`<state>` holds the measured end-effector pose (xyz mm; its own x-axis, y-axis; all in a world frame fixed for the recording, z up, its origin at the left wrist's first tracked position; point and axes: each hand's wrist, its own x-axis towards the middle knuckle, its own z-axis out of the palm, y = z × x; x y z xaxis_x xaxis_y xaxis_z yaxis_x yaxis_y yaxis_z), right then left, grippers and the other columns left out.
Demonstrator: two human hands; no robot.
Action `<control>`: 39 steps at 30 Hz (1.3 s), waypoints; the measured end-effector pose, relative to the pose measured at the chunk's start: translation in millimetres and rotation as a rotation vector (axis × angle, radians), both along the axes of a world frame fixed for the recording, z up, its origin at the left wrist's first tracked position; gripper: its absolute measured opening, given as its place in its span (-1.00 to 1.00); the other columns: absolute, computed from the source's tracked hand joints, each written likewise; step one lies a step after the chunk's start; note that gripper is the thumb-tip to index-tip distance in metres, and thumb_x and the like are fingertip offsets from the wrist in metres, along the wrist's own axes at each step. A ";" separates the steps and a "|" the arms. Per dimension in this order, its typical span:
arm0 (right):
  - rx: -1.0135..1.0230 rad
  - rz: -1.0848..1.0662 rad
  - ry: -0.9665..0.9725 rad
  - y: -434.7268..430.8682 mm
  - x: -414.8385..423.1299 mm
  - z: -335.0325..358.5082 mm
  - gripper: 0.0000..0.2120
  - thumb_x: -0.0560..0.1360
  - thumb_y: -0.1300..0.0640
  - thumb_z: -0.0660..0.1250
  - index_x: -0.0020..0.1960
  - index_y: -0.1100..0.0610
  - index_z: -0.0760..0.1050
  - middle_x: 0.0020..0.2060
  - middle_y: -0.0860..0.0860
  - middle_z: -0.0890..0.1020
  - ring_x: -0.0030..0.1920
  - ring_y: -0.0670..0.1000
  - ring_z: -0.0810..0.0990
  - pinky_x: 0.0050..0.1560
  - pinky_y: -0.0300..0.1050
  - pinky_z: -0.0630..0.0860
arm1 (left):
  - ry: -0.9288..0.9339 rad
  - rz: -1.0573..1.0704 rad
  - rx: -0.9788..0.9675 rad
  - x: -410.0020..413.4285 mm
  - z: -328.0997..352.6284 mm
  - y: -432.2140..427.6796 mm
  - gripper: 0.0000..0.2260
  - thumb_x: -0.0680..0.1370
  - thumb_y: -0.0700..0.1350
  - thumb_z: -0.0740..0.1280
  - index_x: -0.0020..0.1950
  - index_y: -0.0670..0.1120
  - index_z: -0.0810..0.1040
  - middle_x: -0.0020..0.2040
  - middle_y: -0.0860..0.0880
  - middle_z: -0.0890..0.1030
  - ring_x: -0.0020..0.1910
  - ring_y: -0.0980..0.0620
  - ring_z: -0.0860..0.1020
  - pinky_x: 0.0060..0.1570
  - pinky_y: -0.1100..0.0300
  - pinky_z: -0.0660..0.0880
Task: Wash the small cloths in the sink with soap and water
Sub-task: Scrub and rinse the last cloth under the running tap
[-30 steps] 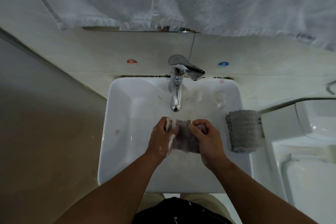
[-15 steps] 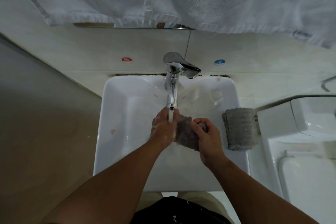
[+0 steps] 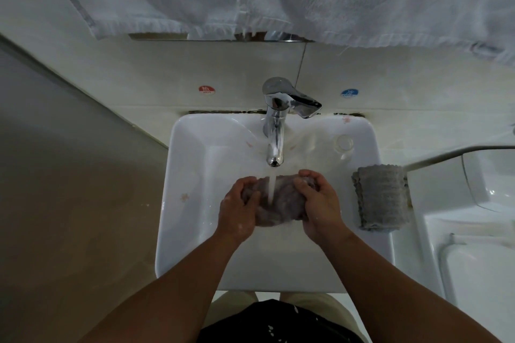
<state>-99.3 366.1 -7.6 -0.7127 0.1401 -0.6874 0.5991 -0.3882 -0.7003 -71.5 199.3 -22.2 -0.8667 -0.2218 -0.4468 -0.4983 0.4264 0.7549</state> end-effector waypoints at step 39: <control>0.081 0.191 0.070 -44.6 29.0 -6.3 -0.75 0.57 0.01 0.37 0.13 0.14 0.63 -0.04 0.17 0.72 0.03 0.16 0.72 0.12 0.28 0.62 | -0.006 0.234 0.055 15.1 5.3 40.9 -0.67 0.63 0.23 0.17 0.24 0.06 0.47 0.10 0.01 0.60 0.05 0.02 0.59 0.09 -0.03 0.58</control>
<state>-70.3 321.6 -13.9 -0.7774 0.0508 -0.6269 0.6049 -0.2126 -0.7674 -56.5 240.2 -17.0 -0.7919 -0.3914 -0.4687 -0.5831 0.2567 0.7708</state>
